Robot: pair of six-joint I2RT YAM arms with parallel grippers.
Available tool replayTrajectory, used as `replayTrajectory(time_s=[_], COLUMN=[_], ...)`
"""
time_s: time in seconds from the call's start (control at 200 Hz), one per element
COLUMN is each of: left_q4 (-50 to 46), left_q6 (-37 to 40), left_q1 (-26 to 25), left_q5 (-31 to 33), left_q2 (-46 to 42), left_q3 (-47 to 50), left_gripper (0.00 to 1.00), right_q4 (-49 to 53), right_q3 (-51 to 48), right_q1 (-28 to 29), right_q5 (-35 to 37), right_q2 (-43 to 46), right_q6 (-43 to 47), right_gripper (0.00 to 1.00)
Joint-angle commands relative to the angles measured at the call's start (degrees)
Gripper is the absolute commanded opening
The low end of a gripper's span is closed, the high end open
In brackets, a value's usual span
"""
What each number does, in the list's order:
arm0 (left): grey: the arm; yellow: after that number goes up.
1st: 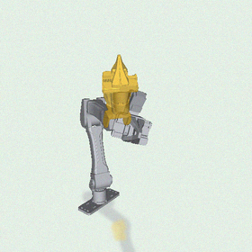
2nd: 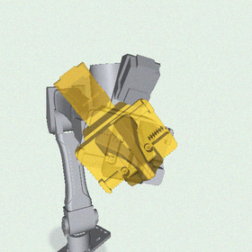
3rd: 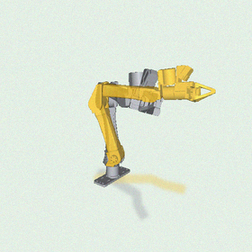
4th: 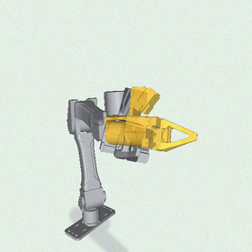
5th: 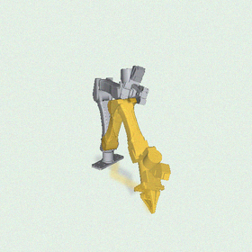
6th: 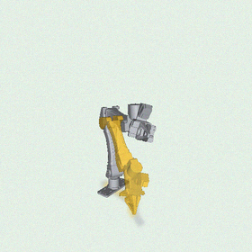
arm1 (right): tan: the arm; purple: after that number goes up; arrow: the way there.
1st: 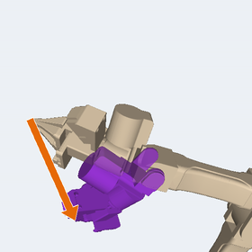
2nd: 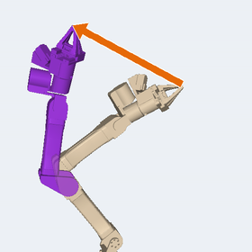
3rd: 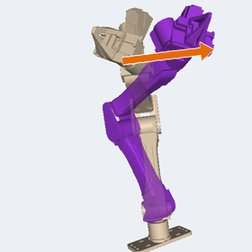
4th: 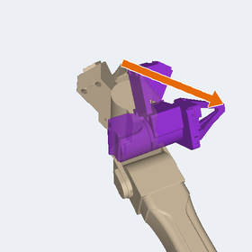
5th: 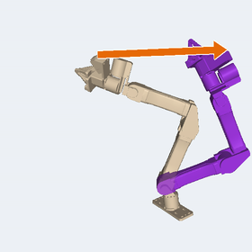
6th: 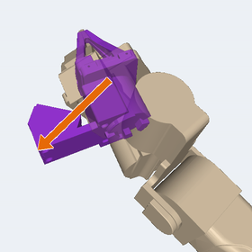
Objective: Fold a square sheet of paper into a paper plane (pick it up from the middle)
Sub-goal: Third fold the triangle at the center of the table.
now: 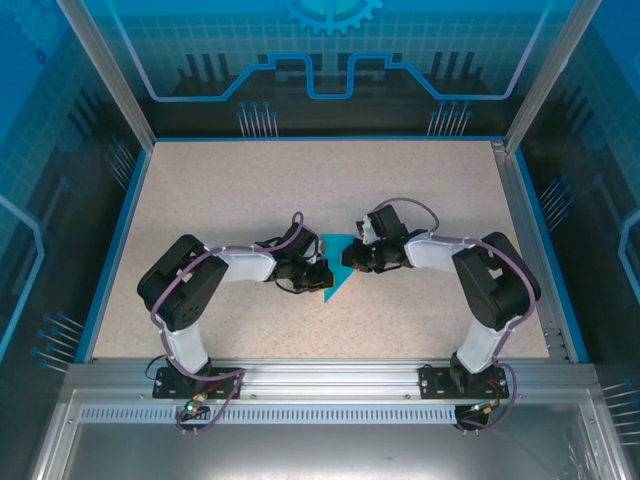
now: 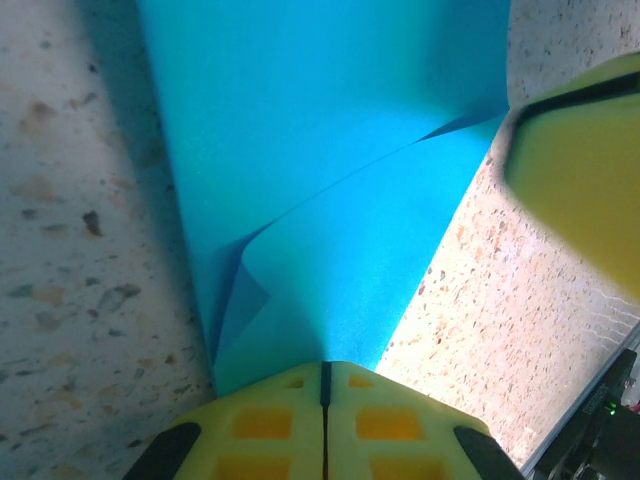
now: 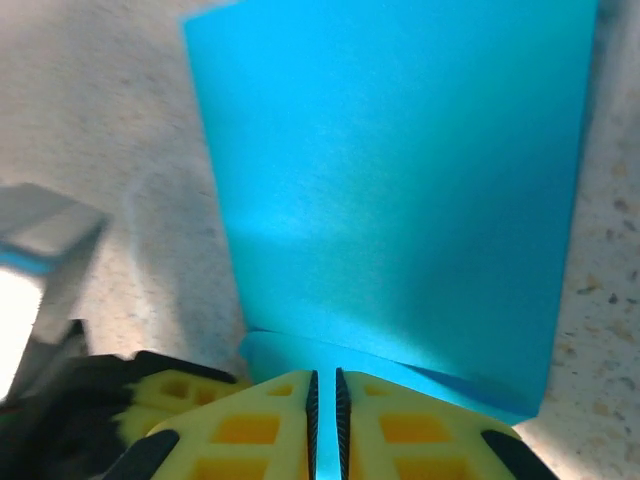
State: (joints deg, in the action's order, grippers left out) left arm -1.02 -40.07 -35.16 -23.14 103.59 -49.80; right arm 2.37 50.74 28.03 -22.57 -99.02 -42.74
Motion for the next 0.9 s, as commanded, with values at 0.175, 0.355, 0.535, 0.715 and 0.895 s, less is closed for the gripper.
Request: replayTrajectory(time_s=[0.175,0.355,0.535,0.715,0.895], left_q4=[-5.21,-5.35,-5.64,-6.01,-5.52], left_q6=[2.5,2.81,3.31,3.6,3.52], left_q1=[-0.01,-0.02,0.0,0.0,0.02], left_q5=[5.21,5.2,5.63,6.29,6.08], left_q2=[1.48,1.44,1.39,1.59,1.7], left_q3=[0.76,0.93,1.28,1.85,2.1], left_gripper=[0.09,0.09,0.08,0.08,0.07], right_q4=[-7.24,-10.52,-9.72,-9.03,-12.05], right_q3=[-5.86,-6.89,-7.47,-8.31,-10.72], right_q1=[2.76,4.13,2.73,-1.33,-6.48], right_q5=[-0.97,-0.9,1.51,2.73,1.61], right_q2=[1.69,-2.39,-4.51,-3.47,-3.65], right_q6=[-2.09,-3.33,-2.42,-0.92,0.12], right_gripper=[0.11,0.1,0.1,0.1,0.1])
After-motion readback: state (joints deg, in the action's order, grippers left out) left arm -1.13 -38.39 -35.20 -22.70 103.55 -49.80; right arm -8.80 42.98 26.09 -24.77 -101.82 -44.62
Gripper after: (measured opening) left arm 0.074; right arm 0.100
